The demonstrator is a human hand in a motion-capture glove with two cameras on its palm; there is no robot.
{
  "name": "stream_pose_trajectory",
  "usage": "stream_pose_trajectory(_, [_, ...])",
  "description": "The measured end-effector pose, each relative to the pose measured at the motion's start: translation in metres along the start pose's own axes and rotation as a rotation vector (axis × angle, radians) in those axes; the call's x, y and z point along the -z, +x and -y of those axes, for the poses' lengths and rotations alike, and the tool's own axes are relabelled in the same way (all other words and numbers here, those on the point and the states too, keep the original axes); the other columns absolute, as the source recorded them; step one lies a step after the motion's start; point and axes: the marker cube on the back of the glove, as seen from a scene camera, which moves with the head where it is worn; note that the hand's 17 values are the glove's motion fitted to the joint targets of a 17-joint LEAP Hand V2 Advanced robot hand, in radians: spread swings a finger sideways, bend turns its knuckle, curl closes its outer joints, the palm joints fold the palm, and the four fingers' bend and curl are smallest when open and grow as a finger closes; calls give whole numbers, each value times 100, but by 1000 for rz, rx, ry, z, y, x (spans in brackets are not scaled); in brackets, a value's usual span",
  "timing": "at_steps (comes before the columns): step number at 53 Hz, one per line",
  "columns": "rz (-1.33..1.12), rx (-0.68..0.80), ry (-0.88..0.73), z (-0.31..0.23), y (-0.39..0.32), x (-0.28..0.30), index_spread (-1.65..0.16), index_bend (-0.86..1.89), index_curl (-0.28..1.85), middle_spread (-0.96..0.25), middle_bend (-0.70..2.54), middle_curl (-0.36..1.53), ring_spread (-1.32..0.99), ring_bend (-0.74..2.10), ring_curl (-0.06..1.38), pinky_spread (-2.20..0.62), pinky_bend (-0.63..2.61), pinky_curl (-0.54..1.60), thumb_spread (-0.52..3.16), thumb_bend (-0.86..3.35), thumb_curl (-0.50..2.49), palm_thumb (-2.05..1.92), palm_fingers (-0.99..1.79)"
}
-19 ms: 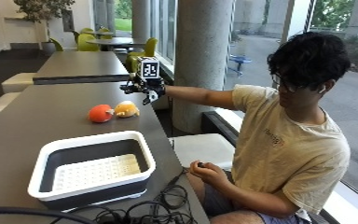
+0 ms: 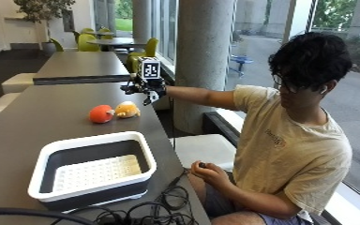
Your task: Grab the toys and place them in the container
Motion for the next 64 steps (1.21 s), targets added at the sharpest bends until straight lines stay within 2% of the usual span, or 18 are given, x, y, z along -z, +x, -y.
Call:
stream_pose_trajectory(6, [-83, 108, -5, 3, 8, 1, -21, 11, 5, -1, 11, 3, -1, 25, 6, 0, 83, 24, 85, -2, 2, -2, -8])
stream_pose_trajectory(19, [-105, 111, -9, 4, 17, -3, -26, 14, 12, -2, 13, 10, -1, 30, 13, 1, 91, 30, 121, -2, 8, -3, -13])
stream_pose_trajectory(30, [-157, -9, -22, 3, 63, -10, -27, 12, 16, -1, 14, 13, -1, 31, 16, 1, 93, 32, 130, -1, 12, 0, -16])
stream_pose_trajectory(37, [-100, -119, -65, 25, 36, -21, -26, 2, 13, -1, 11, 15, -2, 37, 20, 1, 100, 34, 133, 0, 16, 3, -24])
stream_pose_trajectory(51, [-253, -251, -147, 33, 152, -43, -26, 3, 10, 0, 9, 15, -2, 40, 24, 1, 113, 38, 136, 2, 23, 15, -32])
stream_pose_trajectory(58, [-225, -395, -227, 30, 193, -70, -26, 1, 8, 1, 9, 15, -2, 39, 25, 0, 117, 39, 135, 2, 25, 18, -36])
stream_pose_trajectory(64, [-144, -405, -278, 32, 210, -94, -26, 1, 7, 1, 8, 14, -2, 38, 26, 0, 121, 39, 135, 1, 27, 20, -39])
